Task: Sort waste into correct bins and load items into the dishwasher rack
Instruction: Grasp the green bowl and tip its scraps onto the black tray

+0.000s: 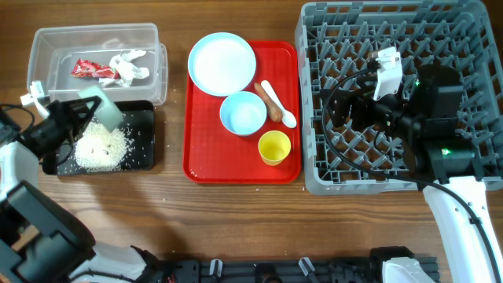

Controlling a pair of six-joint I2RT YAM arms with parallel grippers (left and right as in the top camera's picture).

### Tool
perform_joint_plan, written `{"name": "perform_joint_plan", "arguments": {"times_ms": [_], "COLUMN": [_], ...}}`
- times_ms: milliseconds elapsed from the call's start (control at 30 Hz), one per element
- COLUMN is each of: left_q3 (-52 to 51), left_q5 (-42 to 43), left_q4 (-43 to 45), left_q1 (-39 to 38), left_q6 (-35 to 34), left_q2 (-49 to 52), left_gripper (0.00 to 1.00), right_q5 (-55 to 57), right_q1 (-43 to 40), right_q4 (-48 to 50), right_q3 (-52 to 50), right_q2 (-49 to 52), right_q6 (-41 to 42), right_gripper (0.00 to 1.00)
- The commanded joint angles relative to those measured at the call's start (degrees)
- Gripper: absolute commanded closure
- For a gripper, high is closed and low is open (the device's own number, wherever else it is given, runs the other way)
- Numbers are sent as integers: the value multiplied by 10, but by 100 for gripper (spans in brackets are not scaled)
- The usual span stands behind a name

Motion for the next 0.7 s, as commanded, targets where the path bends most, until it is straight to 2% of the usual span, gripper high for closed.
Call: {"name": "perform_joint_plan", "arguments": {"times_ms": [0,167,367,467,567,667], "left_q3": [-3,-3,-2,-2,-2,-2], "left_q5": [160,159,159,137,57,-121], "left_q4": [11,14,14,13,3,-37], "left_q1": [16,23,36,8,-80,-207], "left_q6": [15,-68,-96,-92,-92,-92], "left_q2": [50,62,62,37,-39,-119], "left_gripper": [96,96,96,96,96,96], "right_q5": [-1,-1,-1,-1,-1,-1], "right_q1": [-1,-1,-1,-1,-1,-1], "right_q4": [0,0,0,1,0,0], "right_q3": [9,9,9,9,9,9], "right_q2": [2,2,2,2,2,2], "right_q6": [18,18,18,18,36,35], "right_gripper": [0,0,0,0,0,0]}}
